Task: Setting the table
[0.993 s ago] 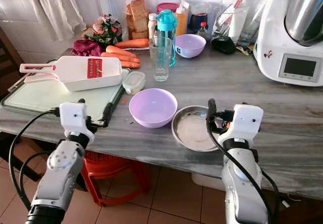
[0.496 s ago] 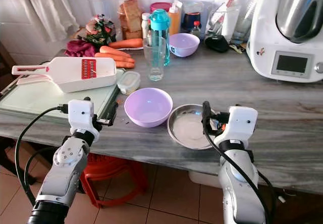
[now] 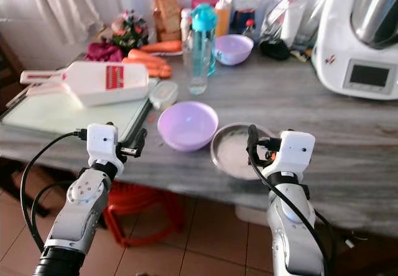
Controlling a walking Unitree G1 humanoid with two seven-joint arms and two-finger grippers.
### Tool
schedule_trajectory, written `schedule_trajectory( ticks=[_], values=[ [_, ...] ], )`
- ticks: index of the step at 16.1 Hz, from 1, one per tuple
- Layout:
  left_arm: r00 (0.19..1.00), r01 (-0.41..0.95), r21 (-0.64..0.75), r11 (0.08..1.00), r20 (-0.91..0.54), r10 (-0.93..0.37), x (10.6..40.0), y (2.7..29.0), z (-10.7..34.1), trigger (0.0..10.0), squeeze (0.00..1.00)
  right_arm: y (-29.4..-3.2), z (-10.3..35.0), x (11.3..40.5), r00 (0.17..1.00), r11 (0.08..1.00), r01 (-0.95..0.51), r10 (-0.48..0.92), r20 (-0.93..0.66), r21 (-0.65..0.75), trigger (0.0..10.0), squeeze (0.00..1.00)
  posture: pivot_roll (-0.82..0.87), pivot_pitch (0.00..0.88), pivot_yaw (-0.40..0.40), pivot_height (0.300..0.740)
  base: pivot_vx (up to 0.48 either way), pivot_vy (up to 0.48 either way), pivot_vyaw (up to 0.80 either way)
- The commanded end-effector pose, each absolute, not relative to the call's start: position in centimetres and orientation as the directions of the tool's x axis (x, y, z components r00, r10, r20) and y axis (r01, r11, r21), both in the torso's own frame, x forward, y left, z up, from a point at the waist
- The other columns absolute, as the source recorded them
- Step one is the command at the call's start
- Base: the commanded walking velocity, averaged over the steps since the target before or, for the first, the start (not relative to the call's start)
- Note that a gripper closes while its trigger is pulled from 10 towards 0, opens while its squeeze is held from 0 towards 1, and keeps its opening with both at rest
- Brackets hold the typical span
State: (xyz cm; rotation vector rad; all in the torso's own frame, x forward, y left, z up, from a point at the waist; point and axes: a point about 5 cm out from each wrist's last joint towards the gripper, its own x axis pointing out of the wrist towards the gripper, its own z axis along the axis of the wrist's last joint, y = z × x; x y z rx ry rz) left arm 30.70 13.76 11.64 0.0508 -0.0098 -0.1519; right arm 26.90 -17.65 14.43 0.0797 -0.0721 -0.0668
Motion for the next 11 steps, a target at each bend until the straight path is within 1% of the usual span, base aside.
schedule_trajectory(
  ticks=[1,3,11],
  values=[
    [0.987,0.160,0.058,0.985,-0.003,-0.160,30.82,13.72,11.65,10.0,0.00,-17.68,14.24,26.77,0.996,0.992,0.063,-0.070,0.053,0.112,10.0,0.00,-0.03,0.012,0.046,0.740,-0.379,0.000,0.00],
    [0.986,0.167,0.056,0.984,-0.006,-0.167,30.85,13.66,11.65,10.0,0.00,-17.89,14.26,26.93,0.996,0.995,0.068,-0.072,0.056,0.079,10.0,0.00,-0.03,0.013,0.046,0.740,-0.448,0.000,0.00],
    [0.982,0.191,0.058,0.980,-0.009,-0.191,30.75,13.43,11.57,10.0,0.00,-17.94,14.25,27.16,0.995,0.992,0.081,-0.086,0.049,0.093,10.0,0.00,-0.03,0.014,0.048,0.740,-0.439,0.000,0.00]
  ],
)
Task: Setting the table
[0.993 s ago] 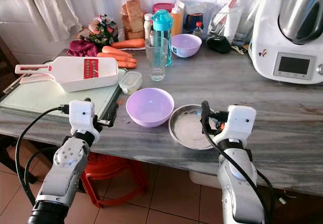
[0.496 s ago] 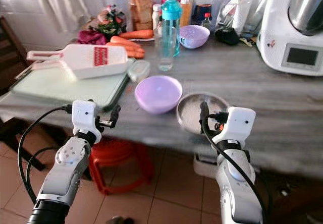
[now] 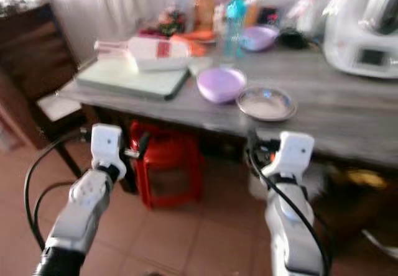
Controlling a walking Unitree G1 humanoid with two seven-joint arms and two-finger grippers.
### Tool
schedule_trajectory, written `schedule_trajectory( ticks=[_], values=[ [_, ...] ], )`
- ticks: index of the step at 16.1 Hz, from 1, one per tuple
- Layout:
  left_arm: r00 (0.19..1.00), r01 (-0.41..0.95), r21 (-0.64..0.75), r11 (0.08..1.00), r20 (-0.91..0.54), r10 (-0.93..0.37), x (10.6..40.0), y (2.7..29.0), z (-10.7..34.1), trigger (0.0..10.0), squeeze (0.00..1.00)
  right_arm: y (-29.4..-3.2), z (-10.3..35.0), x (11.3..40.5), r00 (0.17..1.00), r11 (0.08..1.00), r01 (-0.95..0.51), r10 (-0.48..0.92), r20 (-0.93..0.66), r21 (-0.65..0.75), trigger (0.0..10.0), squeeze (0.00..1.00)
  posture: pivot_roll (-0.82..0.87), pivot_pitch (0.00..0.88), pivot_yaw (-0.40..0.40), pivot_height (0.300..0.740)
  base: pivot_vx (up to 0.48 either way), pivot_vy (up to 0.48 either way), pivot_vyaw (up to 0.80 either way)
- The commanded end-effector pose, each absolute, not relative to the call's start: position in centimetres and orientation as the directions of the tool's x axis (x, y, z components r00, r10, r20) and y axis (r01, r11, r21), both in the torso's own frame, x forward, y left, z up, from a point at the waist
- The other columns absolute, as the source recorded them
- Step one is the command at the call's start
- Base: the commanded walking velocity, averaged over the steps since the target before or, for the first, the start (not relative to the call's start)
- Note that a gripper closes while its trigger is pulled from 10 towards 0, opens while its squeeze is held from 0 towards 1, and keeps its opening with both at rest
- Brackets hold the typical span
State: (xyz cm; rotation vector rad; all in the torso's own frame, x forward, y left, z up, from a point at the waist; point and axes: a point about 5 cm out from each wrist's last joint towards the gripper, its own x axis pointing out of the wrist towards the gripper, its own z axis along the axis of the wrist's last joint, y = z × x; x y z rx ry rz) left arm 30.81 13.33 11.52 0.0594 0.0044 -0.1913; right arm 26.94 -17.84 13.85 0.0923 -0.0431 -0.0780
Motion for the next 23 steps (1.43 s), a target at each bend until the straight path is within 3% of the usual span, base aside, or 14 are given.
schedule_trajectory(
  ticks=[1,11,23],
  values=[
    [0.978,0.207,0.060,0.977,-0.003,-0.207,30.73,13.30,11.61,10.0,0.00,-18.03,14.27,27.24,0.995,0.992,0.089,-0.093,0.047,0.089,10.0,0.00,-0.03,0.015,0.049,0.740,-0.364,0.000,0.00],
    [0.951,0.305,0.038,0.952,0.036,-0.306,30.29,12.83,11.92,10.0,0.00,-18.25,14.23,27.26,0.993,0.990,0.108,-0.112,0.047,0.089,10.0,0.00,-0.03,0.018,0.049,0.740,-0.033,0.000,0.00],
    [0.945,0.326,0.025,0.945,0.027,-0.327,30.40,12.51,11.85,10.0,0.00,-18.47,14.22,27.36,0.993,0.990,0.106,-0.110,0.037,0.091,10.0,0.00,-0.03,0.014,0.045,0.740,0.000,-0.418,-0.09]
  ],
)
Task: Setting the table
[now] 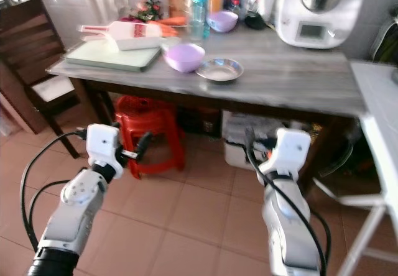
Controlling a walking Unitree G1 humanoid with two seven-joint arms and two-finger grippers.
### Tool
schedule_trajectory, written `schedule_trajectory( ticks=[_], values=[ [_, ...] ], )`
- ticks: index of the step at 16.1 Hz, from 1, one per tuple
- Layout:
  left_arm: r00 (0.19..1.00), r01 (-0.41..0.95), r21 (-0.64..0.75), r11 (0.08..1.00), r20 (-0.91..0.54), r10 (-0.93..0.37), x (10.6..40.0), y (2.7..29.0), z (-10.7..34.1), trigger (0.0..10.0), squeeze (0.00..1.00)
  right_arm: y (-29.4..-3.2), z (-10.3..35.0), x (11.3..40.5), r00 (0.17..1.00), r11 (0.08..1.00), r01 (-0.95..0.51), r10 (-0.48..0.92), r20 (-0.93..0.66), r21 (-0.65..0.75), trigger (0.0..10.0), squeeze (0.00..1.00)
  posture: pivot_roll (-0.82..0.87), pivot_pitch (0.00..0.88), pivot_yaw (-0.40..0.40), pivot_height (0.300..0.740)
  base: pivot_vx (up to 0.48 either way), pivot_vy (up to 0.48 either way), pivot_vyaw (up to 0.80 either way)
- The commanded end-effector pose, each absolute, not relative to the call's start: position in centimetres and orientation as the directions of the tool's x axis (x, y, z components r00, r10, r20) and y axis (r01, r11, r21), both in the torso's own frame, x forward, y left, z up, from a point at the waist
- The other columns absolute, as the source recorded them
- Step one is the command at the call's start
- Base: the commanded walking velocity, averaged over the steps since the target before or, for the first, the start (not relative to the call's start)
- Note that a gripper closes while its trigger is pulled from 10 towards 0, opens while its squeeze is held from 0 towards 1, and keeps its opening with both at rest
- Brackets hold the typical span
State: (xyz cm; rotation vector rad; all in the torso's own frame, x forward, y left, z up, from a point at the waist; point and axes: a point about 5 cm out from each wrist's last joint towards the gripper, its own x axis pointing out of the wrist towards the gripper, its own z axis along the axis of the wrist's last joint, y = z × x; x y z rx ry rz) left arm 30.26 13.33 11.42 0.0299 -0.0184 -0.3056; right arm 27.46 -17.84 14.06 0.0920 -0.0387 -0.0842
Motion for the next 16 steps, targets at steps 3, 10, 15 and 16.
schedule_trajectory(
  ticks=[3,10,15,16],
  values=[
    [0.943,0.330,0.020,0.944,0.043,-0.331,30.4,12.4,12.1,10.0,0.00,-18.6,14.4,27.1,0.991,0.988,0.113,-0.119,0.056,0.107,10.0,0.00,-0.04,0.010,0.045,0.740,0.000,-0.436,0.00],
    [0.950,0.305,0.049,0.951,0.050,-0.307,30.1,12.4,11.6,10.0,0.00,-19.2,13.9,25.6,0.978,0.975,0.186,-0.195,0.070,0.119,10.0,0.00,-0.04,0.022,0.054,0.740,0.000,-0.365,0.00],
    [0.946,0.318,0.053,0.947,0.044,-0.320,30.0,12.4,11.4,10.0,0.00,-18.6,14.1,25.8,0.980,0.978,0.177,-0.186,0.076,0.113,10.0,0.00,-0.04,0.031,0.055,0.740,0.000,-0.310,0.00],
    [0.946,0.317,0.057,0.947,0.047,-0.320,30.0,12.4,11.4,10.0,0.00,-18.7,14.0,26.0,0.979,0.978,0.178,-0.187,0.076,0.110,10.0,0.00,-0.04,0.032,0.055,0.740,0.000,-0.352,0.00]
  ],
)
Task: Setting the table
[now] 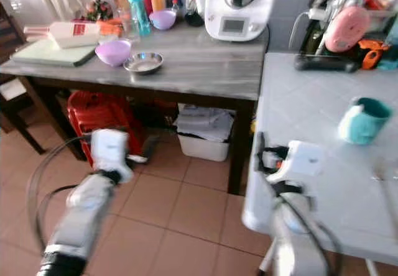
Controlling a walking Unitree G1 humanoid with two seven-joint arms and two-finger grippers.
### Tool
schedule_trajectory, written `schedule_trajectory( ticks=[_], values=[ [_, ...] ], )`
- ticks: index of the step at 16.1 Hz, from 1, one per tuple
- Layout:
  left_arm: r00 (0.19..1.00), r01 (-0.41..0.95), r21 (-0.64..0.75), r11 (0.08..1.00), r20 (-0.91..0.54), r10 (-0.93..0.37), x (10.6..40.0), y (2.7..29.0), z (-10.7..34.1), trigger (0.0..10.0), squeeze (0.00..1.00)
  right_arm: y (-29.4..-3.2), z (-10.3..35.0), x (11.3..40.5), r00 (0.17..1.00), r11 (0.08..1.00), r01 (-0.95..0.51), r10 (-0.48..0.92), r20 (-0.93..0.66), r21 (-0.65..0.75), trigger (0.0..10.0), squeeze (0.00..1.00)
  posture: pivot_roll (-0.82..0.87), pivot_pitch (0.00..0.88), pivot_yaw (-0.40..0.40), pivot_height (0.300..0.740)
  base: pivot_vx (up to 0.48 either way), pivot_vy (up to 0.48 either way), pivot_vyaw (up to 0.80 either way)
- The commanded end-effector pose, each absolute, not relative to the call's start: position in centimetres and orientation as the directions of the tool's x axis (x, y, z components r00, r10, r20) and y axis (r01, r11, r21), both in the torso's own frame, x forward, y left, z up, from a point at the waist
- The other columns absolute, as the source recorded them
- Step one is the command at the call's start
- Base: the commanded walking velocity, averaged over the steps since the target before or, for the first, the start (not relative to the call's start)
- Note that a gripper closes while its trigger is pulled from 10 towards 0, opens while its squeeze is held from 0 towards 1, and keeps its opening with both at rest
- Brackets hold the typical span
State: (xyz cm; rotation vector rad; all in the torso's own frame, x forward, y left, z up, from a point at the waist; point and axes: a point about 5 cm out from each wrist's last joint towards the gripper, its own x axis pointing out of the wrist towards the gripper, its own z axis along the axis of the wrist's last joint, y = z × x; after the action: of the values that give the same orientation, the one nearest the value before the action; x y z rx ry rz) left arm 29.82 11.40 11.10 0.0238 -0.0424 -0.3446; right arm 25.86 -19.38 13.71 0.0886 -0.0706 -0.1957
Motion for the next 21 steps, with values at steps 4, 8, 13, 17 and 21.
schedule_trajectory(
  ticks=[4,8,13,17,21],
  values=[
    [0.945,0.321,0.059,0.945,0.045,-0.324,29.95,12.44,11.45,10.0,0.00,-18.82,14.19,26.14,0.978,0.977,0.185,-0.193,0.081,0.106,10.0,0.00,-0.04,0.036,0.057,0.740,0.000,-0.355,0.00],
    [0.942,0.329,0.063,0.942,0.038,-0.332,29.94,12.37,11.39,10.0,0.00,-18.88,14.07,26.15,0.977,0.975,0.193,-0.202,0.073,0.110,10.0,0.00,-0.04,0.043,0.061,0.740,0.000,-0.354,0.00],
    [0.941,0.336,0.064,0.940,0.033,-0.338,29.93,12.33,11.32,10.0,0.00,-18.78,13.86,26.28,0.978,0.974,0.192,-0.201,0.063,0.117,10.0,0.00,-0.04,0.044,0.062,0.740,0.000,-0.352,0.00],
    [0.931,0.361,0.040,0.932,0.033,-0.362,29.81,12.06,11.24,10.0,0.00,-18.66,13.75,26.41,0.980,0.975,0.185,-0.193,0.053,0.126,10.0,0.00,-0.03,0.045,0.060,0.740,0.000,-0.234,0.00],
    [0.881,0.471,0.065,0.880,0.010,-0.472,29.54,12.03,10.76,10.0,0.00,-17.93,13.31,26.58,0.987,0.978,0.151,-0.156,0.026,0.144,10.0,0.00,-0.04,0.048,0.058,0.740,0.000,0.000,0.00]
  ],
)
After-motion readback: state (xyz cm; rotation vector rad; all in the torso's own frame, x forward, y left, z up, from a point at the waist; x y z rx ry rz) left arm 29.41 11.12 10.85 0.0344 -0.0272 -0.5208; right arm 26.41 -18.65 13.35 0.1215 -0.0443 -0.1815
